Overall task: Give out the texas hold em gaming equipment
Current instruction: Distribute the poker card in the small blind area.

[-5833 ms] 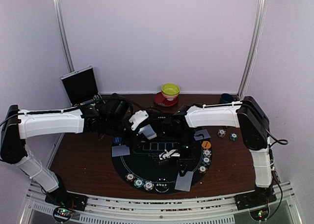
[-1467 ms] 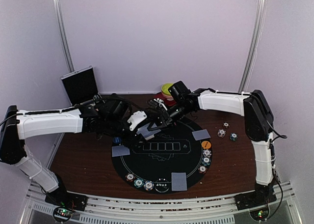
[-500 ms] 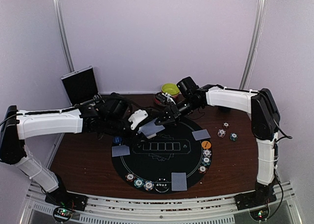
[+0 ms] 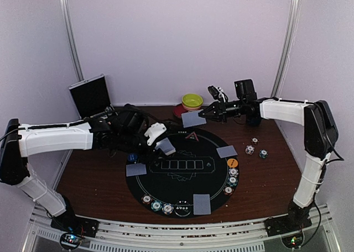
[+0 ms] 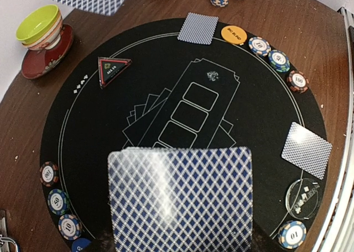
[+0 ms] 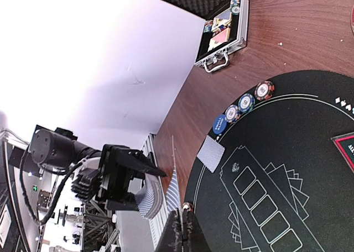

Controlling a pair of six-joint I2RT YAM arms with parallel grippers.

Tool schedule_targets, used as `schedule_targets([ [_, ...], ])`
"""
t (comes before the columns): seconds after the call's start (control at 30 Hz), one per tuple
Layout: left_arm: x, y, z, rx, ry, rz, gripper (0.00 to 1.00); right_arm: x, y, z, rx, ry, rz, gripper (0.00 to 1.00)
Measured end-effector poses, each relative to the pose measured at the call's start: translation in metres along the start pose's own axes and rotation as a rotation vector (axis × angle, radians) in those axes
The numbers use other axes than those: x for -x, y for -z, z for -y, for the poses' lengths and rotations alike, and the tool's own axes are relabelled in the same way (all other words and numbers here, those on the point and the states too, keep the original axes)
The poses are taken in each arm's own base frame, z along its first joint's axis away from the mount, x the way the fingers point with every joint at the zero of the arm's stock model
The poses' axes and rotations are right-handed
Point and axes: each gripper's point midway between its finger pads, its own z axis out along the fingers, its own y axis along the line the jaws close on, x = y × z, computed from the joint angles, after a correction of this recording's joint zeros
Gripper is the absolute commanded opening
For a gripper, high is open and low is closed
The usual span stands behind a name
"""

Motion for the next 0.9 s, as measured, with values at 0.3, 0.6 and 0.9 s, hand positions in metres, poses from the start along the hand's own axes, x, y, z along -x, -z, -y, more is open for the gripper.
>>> schedule_targets([
  [0.3, 0.007, 0.024, -0.011, 0.073, 0.027, 0.011, 0.59, -0.035, -0.082, 0.038, -0.023, -0.059, -0.099, 0.00],
  [0.6, -0.022, 0.045, -0.023, 0.175, 0.111, -0.066, 0.59, -0.097, -0.176, 0.045, 0.036, -0.157, -0.222, 0.00],
  [0.9, -0.056, 0.065, -0.030, 0.262, 0.191, -0.118, 0.60, -0.095, -0.217, 0.052, 0.065, -0.202, -0.171, 0.00],
])
